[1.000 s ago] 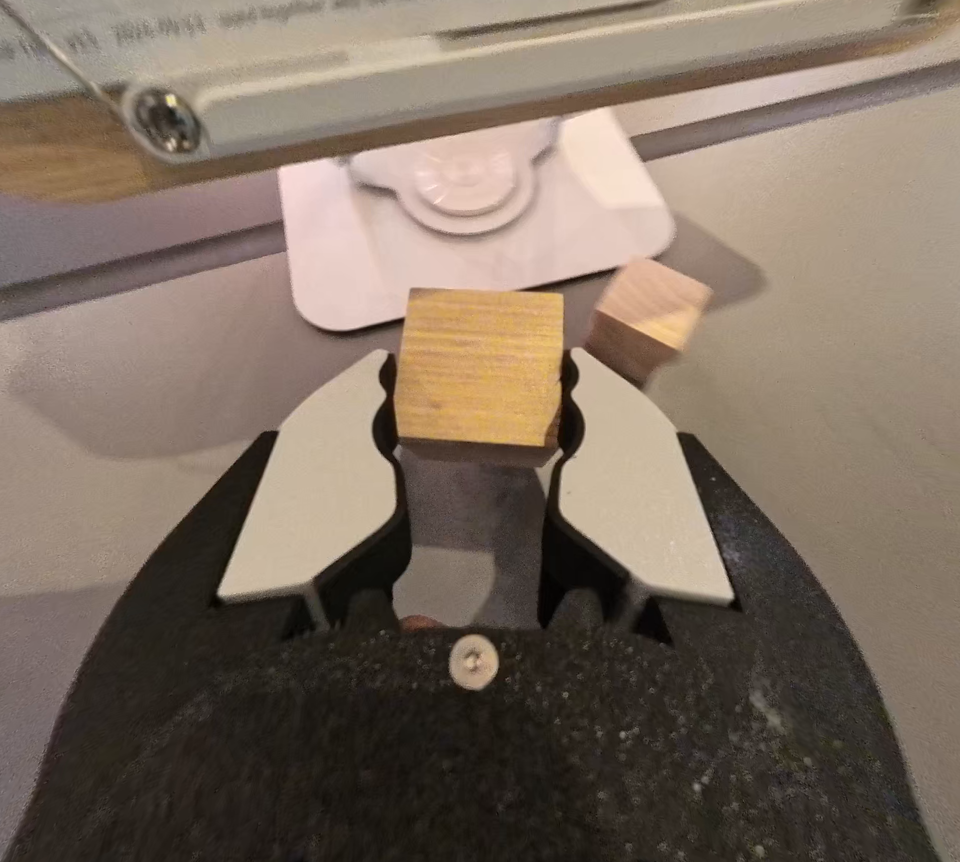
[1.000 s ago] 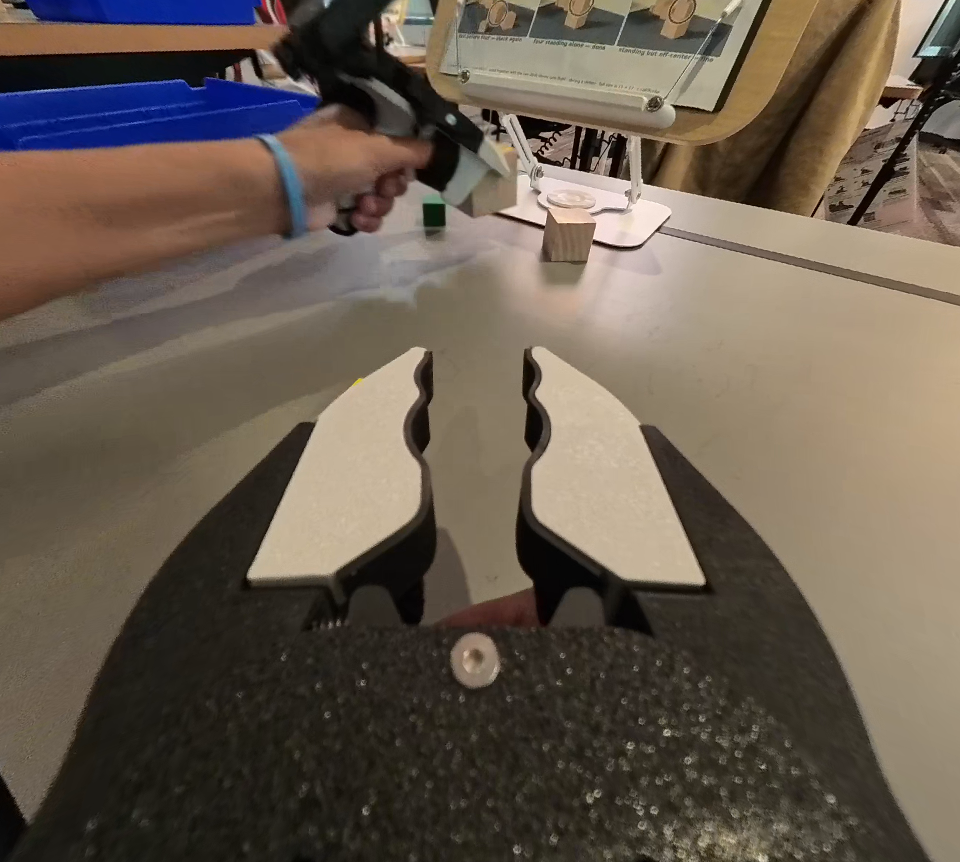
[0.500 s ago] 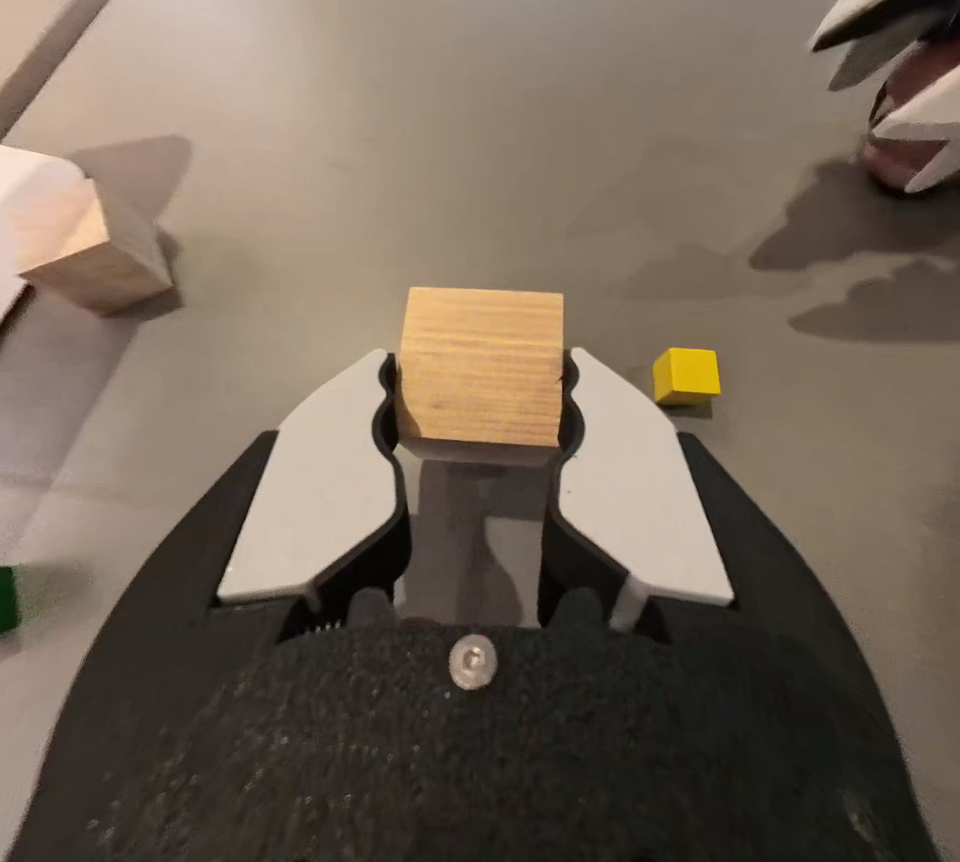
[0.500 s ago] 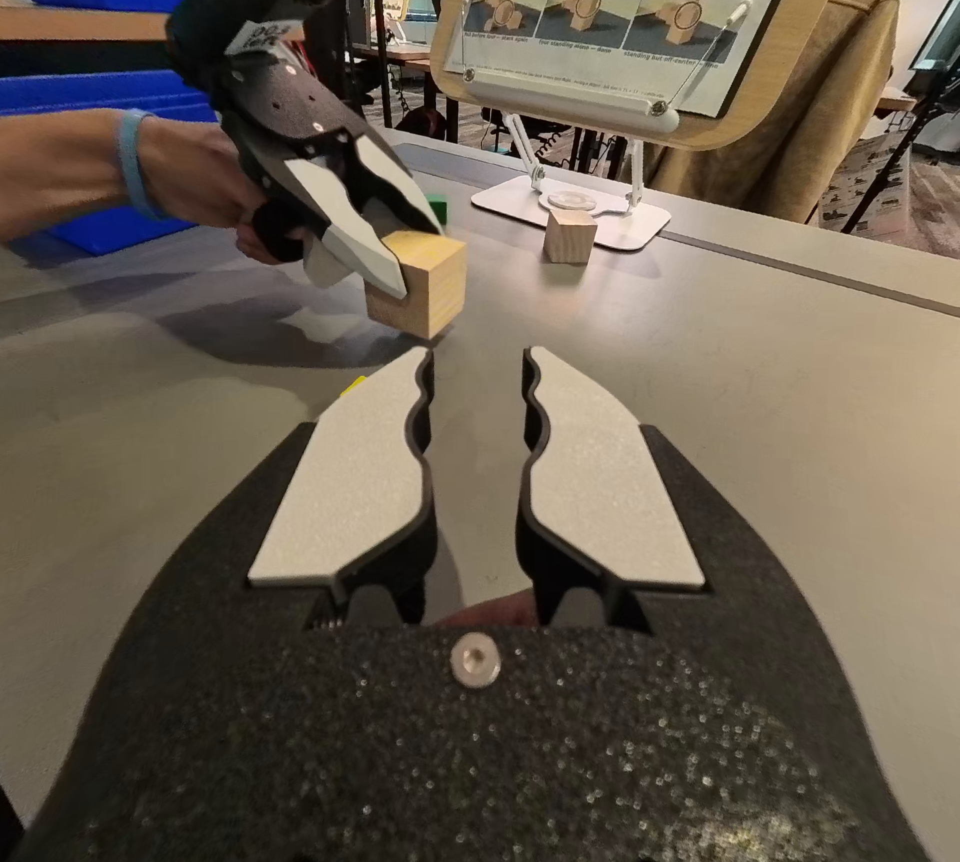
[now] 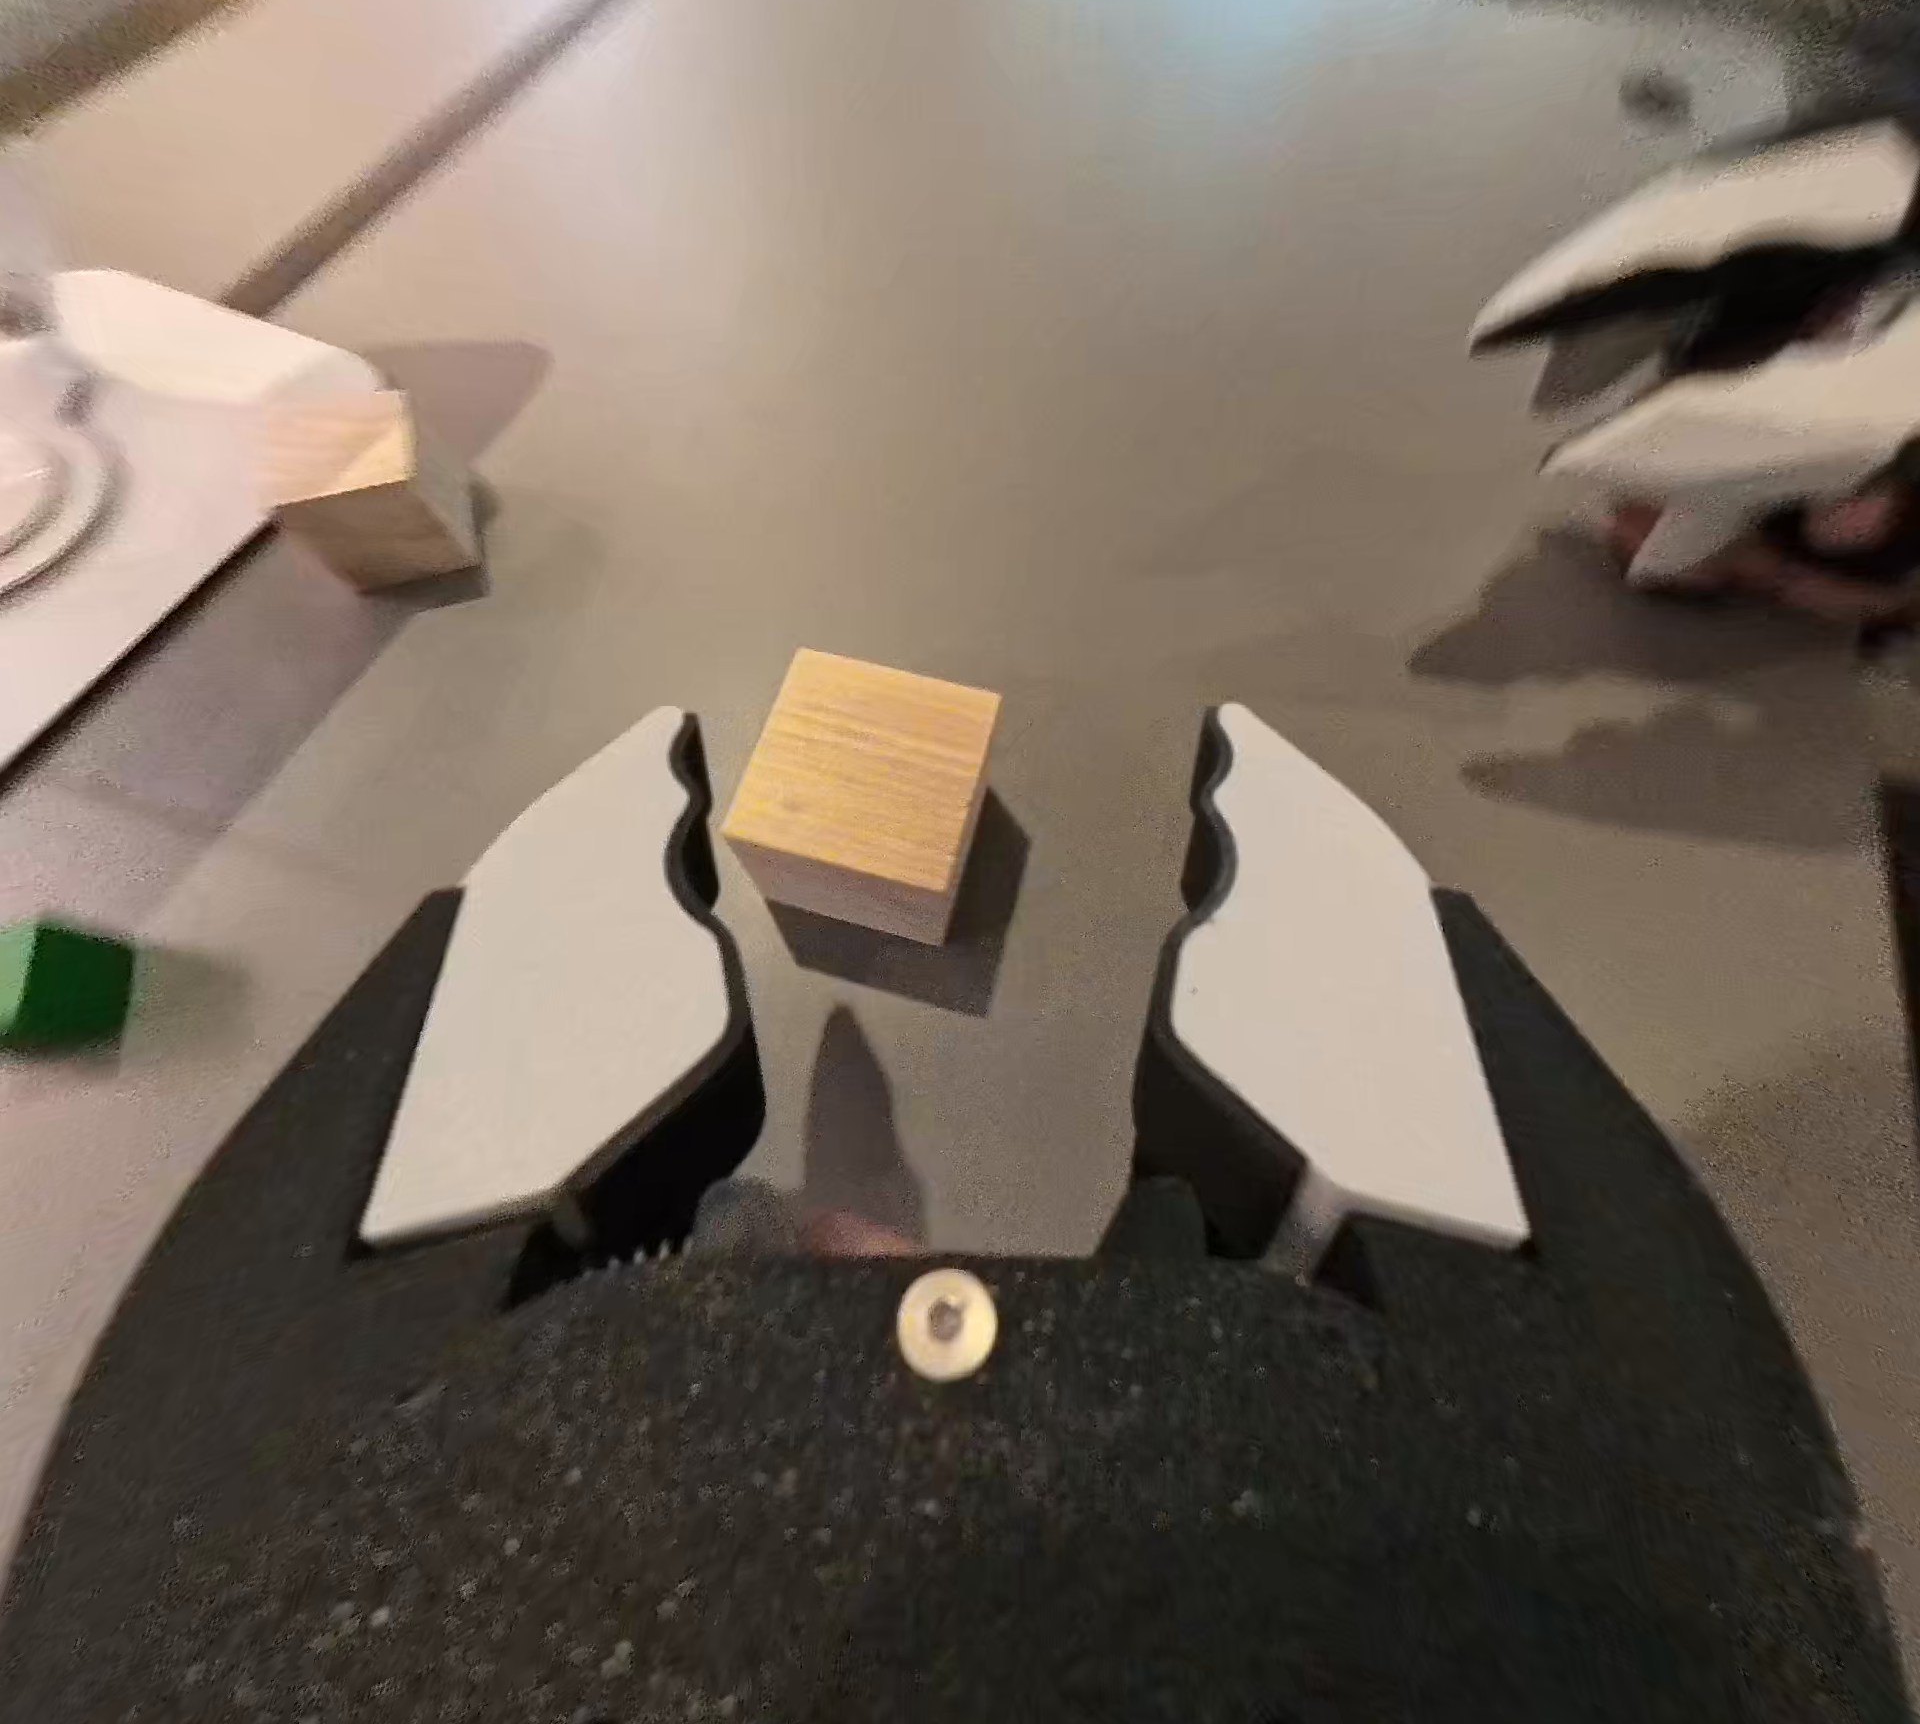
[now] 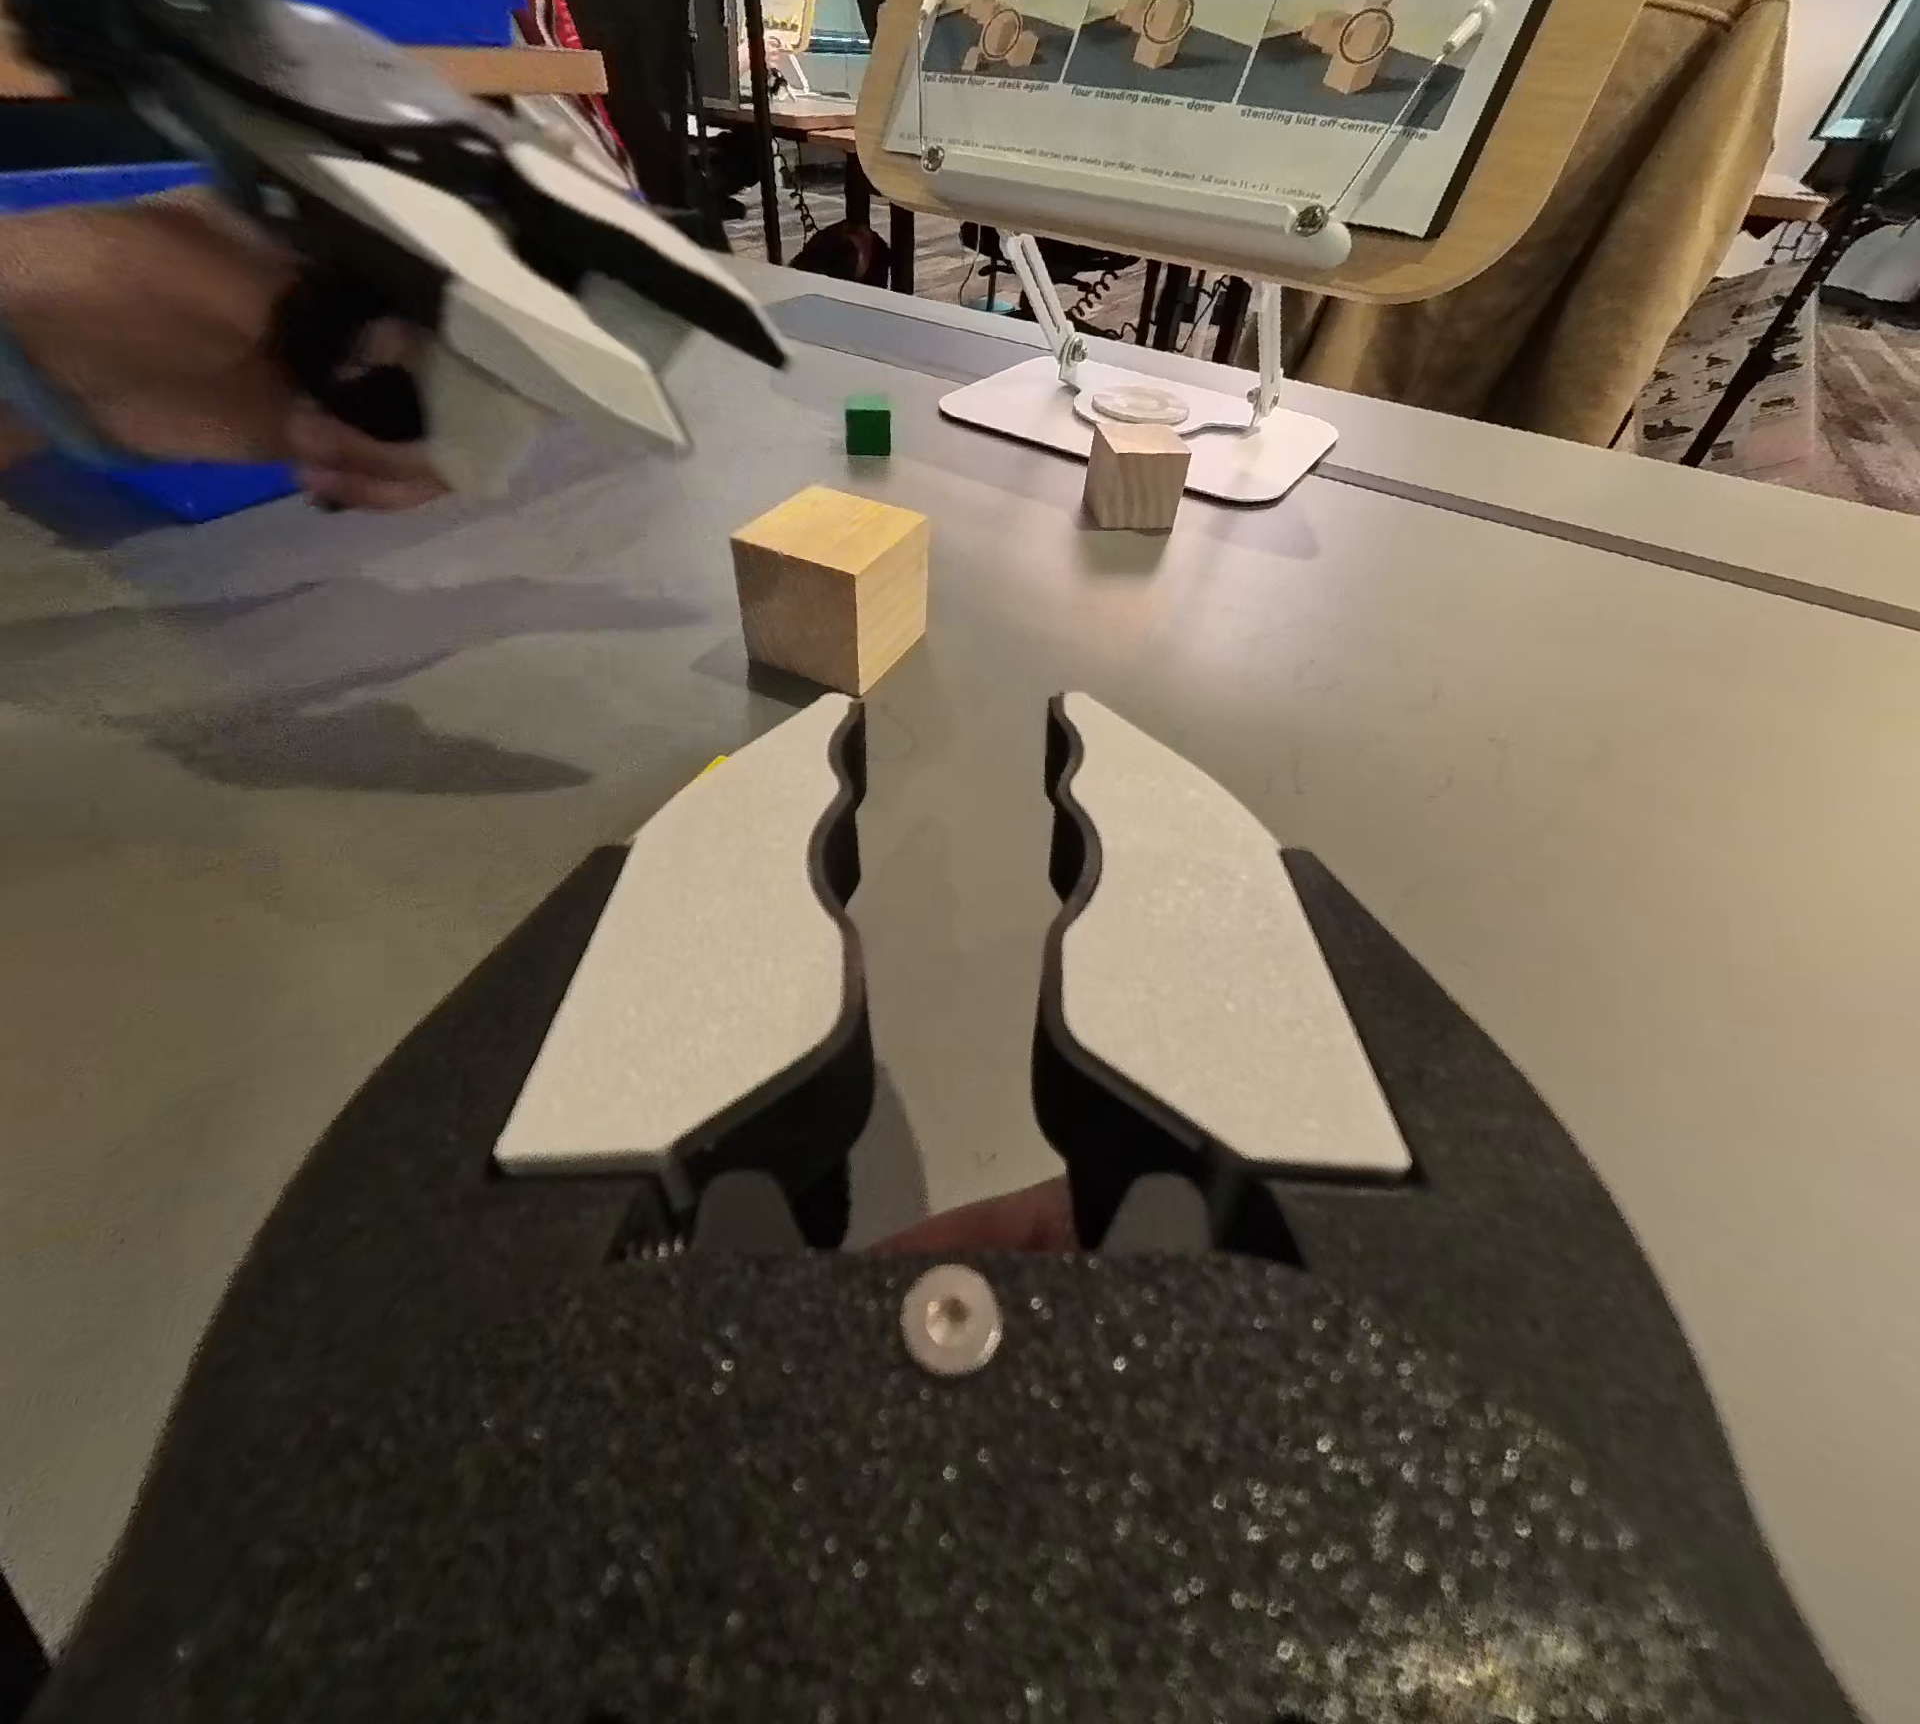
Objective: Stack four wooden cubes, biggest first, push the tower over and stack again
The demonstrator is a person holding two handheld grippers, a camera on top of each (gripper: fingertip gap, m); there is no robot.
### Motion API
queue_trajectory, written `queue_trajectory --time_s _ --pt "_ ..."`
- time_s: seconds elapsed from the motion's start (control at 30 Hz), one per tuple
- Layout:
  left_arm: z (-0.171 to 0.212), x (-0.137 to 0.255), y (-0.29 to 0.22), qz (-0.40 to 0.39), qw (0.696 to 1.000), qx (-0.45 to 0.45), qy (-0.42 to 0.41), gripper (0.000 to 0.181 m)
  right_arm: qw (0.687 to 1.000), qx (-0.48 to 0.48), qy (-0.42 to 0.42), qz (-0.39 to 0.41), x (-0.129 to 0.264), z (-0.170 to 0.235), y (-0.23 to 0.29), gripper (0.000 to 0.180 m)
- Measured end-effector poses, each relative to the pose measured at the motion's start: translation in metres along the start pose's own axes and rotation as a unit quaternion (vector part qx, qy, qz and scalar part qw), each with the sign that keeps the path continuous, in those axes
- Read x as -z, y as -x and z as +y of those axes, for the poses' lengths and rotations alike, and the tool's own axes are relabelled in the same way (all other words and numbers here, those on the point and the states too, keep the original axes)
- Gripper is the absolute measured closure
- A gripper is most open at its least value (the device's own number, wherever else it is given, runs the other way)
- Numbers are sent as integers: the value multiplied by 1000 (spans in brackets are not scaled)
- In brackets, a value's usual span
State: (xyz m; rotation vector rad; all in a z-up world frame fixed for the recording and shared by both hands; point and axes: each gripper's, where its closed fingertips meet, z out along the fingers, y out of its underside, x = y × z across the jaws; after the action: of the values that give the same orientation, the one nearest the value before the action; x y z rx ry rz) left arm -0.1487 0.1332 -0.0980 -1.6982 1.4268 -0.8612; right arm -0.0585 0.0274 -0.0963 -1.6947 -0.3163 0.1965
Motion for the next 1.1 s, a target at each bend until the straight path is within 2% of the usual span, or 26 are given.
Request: queue_trajectory --time_s 0.07,0.17,0.23,0.33,0.5,0.67,0.8,0.87,1.0,1.1 --pt "2 21 -7 -74 994 51 -54 92 1000 -4 3 4 -1 0 -2 145" --pt "36 50 -8 -238 960 103 -102 93 1000 -3 23 -11 -14 1 -5 140" --pt "55 66 -17 -303 941 107 -110 94 999 11 45 -7 -38 -7 -19 137" --pt "54 86 -27 -353 922 89 -133 98 995 -6 96 -36 -100 -25 -37 128" --pt "53 86 -40 -352 922 69 -144 104 972 7 229 -41 -217 -11 -73 119" --pt "51 85 -46 -352 924 46 -144 106 955 52 291 -12 -282 15 -96 116" --pt "51 86 -47 -336 928 57 -151 106 948 56 312 -12 -300 42 -99 118" --pt "52 86 -46 -329 929 68 -154 106 950 59 308 -16 -302 47 -98 132" --pt "54 86 -42 -313 932 96 -155 107 961 96 259 -15 -296 29 -93 133" --pt "56 89 -38 -305 931 119 -162 108 966 121 223 -54 -277 1 -75 133"
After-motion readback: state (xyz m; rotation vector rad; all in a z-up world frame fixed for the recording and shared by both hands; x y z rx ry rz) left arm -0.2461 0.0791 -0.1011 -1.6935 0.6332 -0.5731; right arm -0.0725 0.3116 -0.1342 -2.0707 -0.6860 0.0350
